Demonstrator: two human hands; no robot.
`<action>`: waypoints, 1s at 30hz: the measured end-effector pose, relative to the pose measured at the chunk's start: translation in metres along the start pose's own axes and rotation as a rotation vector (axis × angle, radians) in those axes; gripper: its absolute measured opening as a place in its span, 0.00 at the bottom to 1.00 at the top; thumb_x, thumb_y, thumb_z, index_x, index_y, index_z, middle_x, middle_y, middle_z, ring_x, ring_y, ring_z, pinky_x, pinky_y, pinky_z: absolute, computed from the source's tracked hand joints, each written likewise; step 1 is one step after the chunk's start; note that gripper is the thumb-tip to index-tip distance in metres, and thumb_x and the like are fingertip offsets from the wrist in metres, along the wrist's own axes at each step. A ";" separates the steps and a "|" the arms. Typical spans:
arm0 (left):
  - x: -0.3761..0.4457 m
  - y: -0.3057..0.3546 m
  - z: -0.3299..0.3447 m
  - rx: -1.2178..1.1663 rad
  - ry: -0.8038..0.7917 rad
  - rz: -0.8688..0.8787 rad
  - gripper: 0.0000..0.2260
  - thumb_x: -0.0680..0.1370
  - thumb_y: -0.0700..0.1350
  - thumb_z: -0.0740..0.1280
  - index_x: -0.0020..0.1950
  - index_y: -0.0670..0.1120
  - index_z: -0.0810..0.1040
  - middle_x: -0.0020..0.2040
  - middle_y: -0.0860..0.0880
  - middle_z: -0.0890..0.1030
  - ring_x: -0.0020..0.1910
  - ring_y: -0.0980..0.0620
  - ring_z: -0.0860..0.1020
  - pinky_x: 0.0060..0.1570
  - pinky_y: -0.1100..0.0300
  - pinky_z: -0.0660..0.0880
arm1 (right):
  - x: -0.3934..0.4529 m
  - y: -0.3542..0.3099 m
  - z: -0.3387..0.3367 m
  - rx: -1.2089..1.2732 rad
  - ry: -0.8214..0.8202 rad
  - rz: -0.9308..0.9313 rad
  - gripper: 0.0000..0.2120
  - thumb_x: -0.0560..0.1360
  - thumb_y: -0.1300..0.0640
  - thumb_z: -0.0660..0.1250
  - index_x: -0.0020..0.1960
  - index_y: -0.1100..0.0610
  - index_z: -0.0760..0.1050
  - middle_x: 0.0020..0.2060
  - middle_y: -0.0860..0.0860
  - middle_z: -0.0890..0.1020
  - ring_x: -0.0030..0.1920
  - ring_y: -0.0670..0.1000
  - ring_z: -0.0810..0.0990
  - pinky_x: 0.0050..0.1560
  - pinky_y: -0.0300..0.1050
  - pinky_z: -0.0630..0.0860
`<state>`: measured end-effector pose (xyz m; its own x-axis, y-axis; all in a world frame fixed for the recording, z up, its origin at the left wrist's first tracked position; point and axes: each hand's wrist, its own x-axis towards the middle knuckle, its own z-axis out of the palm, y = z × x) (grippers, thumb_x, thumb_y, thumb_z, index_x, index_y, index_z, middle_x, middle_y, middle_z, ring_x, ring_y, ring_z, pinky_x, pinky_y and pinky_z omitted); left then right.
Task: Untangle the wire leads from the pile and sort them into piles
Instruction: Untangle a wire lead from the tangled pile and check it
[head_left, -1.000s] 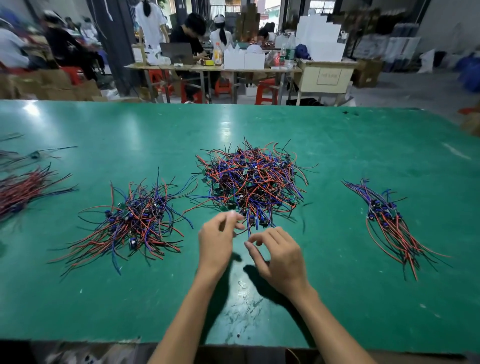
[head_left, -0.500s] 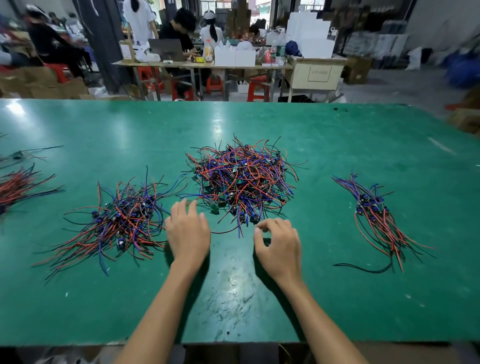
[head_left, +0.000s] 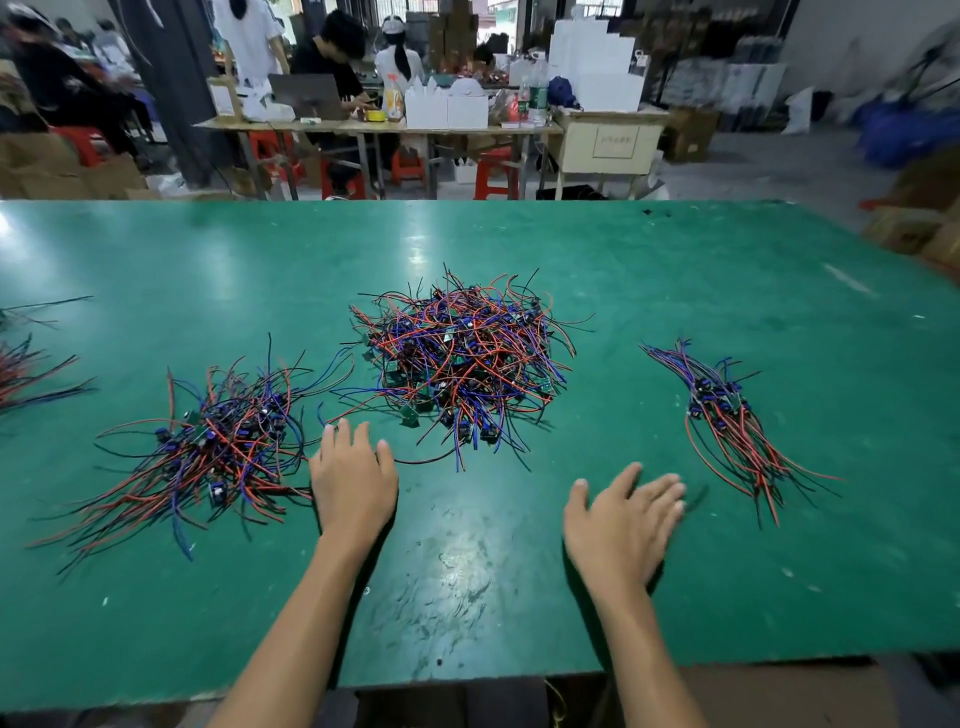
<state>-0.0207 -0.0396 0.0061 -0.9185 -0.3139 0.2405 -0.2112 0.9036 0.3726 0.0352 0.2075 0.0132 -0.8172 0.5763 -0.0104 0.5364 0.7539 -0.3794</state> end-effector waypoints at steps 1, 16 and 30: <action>-0.001 0.000 0.000 0.000 0.001 0.024 0.18 0.84 0.47 0.58 0.70 0.40 0.75 0.70 0.40 0.75 0.72 0.40 0.68 0.68 0.45 0.66 | -0.005 -0.007 0.003 -0.006 -0.033 -0.080 0.32 0.84 0.48 0.52 0.82 0.62 0.49 0.79 0.71 0.47 0.81 0.66 0.44 0.80 0.56 0.42; -0.025 -0.006 -0.013 -0.491 0.035 0.172 0.14 0.76 0.28 0.68 0.58 0.41 0.82 0.52 0.45 0.83 0.51 0.47 0.80 0.56 0.52 0.77 | -0.006 0.024 -0.012 0.585 -0.011 -0.470 0.24 0.72 0.73 0.70 0.58 0.49 0.83 0.53 0.44 0.84 0.46 0.37 0.81 0.52 0.27 0.70; -0.039 -0.004 -0.018 -0.160 0.116 0.232 0.04 0.74 0.32 0.73 0.44 0.40 0.84 0.38 0.43 0.80 0.41 0.40 0.75 0.44 0.50 0.68 | -0.058 -0.046 0.011 1.025 -0.066 -0.272 0.13 0.66 0.66 0.74 0.43 0.50 0.79 0.42 0.45 0.85 0.46 0.39 0.84 0.47 0.32 0.77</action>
<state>0.0218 -0.0362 0.0117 -0.8899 -0.1437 0.4329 0.0637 0.9006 0.4300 0.0553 0.1362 0.0214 -0.9092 0.3870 0.1537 -0.0749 0.2112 -0.9746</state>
